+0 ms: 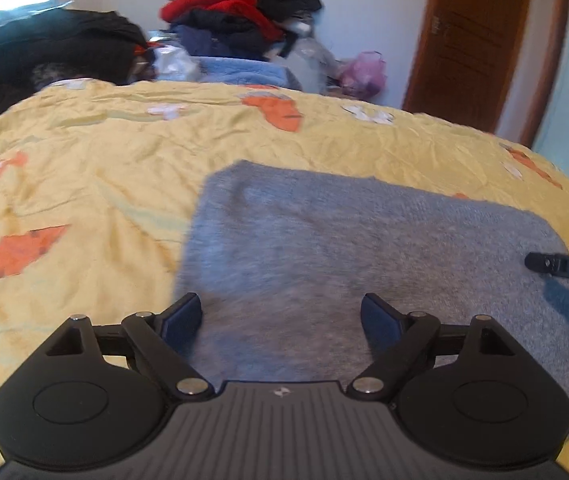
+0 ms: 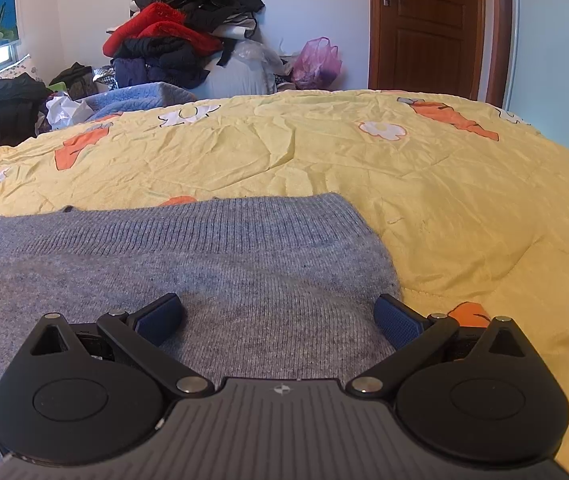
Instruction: Fold small clothes
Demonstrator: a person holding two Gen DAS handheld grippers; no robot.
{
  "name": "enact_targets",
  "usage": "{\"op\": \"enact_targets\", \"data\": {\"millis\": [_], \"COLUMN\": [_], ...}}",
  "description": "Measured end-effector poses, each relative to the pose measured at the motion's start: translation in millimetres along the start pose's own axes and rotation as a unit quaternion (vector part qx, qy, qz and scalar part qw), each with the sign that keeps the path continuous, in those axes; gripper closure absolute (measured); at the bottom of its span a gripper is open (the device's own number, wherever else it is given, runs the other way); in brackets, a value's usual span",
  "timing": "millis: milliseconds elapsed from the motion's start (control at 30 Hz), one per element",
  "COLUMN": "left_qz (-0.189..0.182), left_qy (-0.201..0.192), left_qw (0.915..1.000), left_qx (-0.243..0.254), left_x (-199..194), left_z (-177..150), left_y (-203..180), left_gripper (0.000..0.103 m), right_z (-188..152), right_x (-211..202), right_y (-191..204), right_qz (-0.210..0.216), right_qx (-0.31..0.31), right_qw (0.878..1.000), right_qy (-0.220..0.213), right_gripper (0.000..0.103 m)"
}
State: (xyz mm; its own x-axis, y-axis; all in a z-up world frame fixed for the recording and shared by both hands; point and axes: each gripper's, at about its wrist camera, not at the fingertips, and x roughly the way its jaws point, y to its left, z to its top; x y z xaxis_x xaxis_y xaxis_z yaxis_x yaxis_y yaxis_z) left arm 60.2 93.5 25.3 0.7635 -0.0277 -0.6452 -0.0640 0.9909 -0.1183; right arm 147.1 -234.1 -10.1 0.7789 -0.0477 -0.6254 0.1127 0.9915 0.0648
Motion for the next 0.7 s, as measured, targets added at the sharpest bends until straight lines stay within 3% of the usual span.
{"op": "enact_targets", "data": {"millis": [67, 133, 233, 333, 433, 500, 700], "left_qz": [0.006, -0.025, -0.084, -0.108, -0.12, -0.127, -0.087], "left_qy": [-0.009, 0.0, 0.027, 0.017, 0.037, 0.041, 0.009], "left_qw": [0.999, 0.9911, 0.9656, 0.9444, 0.922, 0.9186, 0.9301], "left_qx": [-0.043, -0.131, -0.245, -0.31, -0.366, -0.372, -0.357], "left_x": [-23, -46, -66, -74, -65, -61, -49], "left_z": [-4, -17, -46, -65, -68, -66, -56], "left_y": [15, 37, 57, 63, 71, 72, 67], "left_gripper": [0.015, 0.015, 0.015, 0.015, 0.015, 0.015, 0.018], "right_z": [0, -1, -1, -1, -2, -2, -3], "right_x": [0, -1, -1, -1, -2, -3, -4], "right_y": [0, -1, 0, -1, -1, -2, -3], "right_qz": [0.002, 0.003, 0.003, 0.004, 0.006, 0.008, 0.01], "right_qx": [0.002, 0.003, 0.003, 0.004, 0.005, 0.008, 0.011], "right_qw": [1.0, 1.0, 1.0, 1.0, 1.0, 1.0, 1.0], "right_qy": [-0.001, -0.002, -0.002, -0.003, -0.004, -0.005, -0.007], "right_gripper": [0.0, 0.0, 0.0, 0.0, 0.0, 0.0, 0.0]}}
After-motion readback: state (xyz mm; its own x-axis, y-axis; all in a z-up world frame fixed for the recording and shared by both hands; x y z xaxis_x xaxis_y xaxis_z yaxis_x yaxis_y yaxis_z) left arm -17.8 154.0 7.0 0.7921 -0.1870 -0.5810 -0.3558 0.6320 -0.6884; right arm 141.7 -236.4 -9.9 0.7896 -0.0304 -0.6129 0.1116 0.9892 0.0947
